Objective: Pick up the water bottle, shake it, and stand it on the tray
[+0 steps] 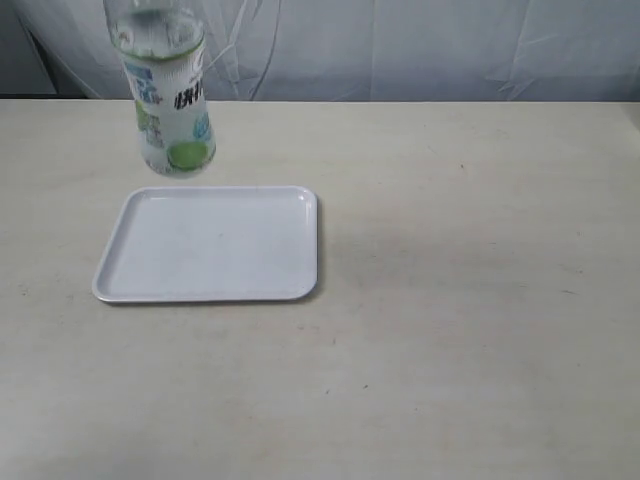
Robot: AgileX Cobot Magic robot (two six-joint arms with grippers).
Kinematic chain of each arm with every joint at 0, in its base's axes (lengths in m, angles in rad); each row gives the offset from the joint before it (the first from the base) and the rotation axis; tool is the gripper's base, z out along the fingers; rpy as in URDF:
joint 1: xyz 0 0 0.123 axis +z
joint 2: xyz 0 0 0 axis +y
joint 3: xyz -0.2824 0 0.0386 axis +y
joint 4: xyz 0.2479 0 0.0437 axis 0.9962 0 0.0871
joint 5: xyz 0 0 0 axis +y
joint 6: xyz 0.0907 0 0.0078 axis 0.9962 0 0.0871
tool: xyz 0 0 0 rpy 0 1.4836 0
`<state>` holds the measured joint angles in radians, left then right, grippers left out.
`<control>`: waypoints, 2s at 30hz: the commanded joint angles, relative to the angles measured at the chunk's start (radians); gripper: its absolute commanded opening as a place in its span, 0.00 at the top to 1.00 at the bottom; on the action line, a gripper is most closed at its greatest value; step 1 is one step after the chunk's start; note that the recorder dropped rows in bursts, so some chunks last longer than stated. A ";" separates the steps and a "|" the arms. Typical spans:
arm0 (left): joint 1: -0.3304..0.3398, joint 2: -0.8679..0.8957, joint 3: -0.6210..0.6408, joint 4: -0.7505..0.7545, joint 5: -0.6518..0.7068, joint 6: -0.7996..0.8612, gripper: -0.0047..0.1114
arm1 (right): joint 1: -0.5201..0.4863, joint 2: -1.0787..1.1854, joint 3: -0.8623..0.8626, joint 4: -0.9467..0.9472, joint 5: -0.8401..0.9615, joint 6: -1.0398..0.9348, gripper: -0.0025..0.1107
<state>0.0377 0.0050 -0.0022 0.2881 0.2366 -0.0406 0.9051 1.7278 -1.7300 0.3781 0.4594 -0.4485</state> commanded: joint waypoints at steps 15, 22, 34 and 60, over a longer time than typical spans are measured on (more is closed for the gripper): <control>0.000 -0.005 0.002 0.003 0.003 -0.004 0.96 | 0.004 0.004 0.079 -0.002 0.036 -0.031 0.99; 0.000 -0.005 0.002 0.003 0.003 -0.004 0.96 | 0.004 -0.186 0.079 -0.004 -0.025 -0.052 0.99; 0.000 -0.005 0.002 0.003 0.003 -0.004 0.96 | 0.004 0.045 0.174 0.053 -0.096 -0.056 0.99; 0.000 -0.005 0.002 0.003 0.003 -0.004 0.96 | 0.004 0.028 0.174 0.061 -0.101 -0.102 0.99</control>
<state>0.0377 0.0050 -0.0022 0.2881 0.2366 -0.0406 0.9109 1.7208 -1.5503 0.4310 0.3968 -0.5441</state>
